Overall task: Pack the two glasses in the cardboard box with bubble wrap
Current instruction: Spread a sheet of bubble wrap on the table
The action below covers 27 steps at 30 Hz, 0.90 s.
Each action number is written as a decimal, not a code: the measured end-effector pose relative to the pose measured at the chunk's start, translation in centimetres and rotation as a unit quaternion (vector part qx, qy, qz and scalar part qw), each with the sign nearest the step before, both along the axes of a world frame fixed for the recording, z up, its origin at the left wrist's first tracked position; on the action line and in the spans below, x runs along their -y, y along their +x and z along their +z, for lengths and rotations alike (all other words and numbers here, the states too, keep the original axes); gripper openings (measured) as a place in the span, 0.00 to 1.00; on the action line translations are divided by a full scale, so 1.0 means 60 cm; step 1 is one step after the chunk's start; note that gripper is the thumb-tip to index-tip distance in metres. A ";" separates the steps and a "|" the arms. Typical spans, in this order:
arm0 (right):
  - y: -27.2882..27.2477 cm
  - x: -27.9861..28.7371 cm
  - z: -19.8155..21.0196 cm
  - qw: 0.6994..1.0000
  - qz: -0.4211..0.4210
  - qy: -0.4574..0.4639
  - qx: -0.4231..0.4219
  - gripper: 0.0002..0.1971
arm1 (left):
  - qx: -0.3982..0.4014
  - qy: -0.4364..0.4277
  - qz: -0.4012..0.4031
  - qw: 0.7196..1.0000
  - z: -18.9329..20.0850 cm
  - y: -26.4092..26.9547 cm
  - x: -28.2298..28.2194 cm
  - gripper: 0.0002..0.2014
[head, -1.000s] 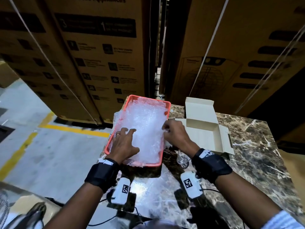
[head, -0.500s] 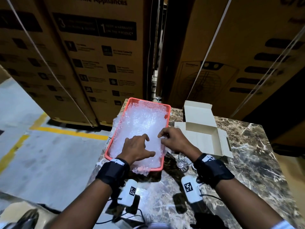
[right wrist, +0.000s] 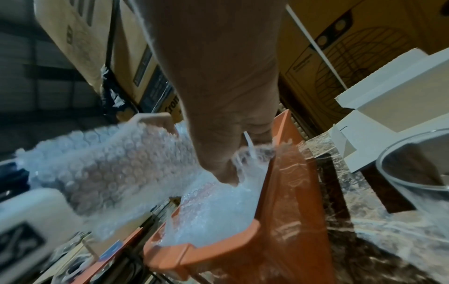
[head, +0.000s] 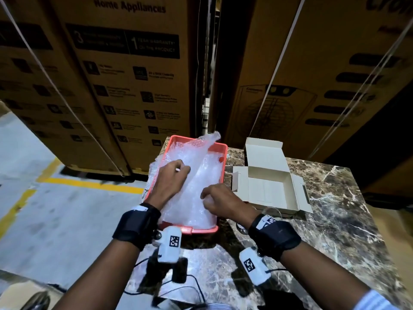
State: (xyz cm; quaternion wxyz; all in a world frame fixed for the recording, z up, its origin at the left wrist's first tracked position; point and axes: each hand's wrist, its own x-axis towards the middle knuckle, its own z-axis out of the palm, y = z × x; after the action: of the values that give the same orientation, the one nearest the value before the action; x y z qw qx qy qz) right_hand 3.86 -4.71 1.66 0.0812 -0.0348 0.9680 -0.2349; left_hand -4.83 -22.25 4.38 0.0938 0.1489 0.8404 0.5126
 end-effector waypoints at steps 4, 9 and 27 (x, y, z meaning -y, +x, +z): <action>0.000 0.010 0.001 0.999 0.011 0.019 -0.041 0.19 | 0.139 0.162 -0.047 0.976 0.039 -0.037 0.014 0.17; -0.007 -0.013 0.052 0.968 -0.141 -0.093 -0.187 0.14 | 0.006 0.200 -0.040 0.979 0.048 -0.035 0.040 0.27; 0.101 -0.107 0.136 0.720 -0.365 -0.576 -0.129 0.36 | 0.074 0.325 -0.127 0.934 0.040 0.059 -0.099 0.26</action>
State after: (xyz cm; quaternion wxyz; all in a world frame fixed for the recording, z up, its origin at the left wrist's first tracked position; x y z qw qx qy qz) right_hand 9.94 1.69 9.80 -0.1725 0.2508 0.5844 -0.7522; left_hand -1.26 -16.31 6.75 0.1670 0.2386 0.5922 0.7514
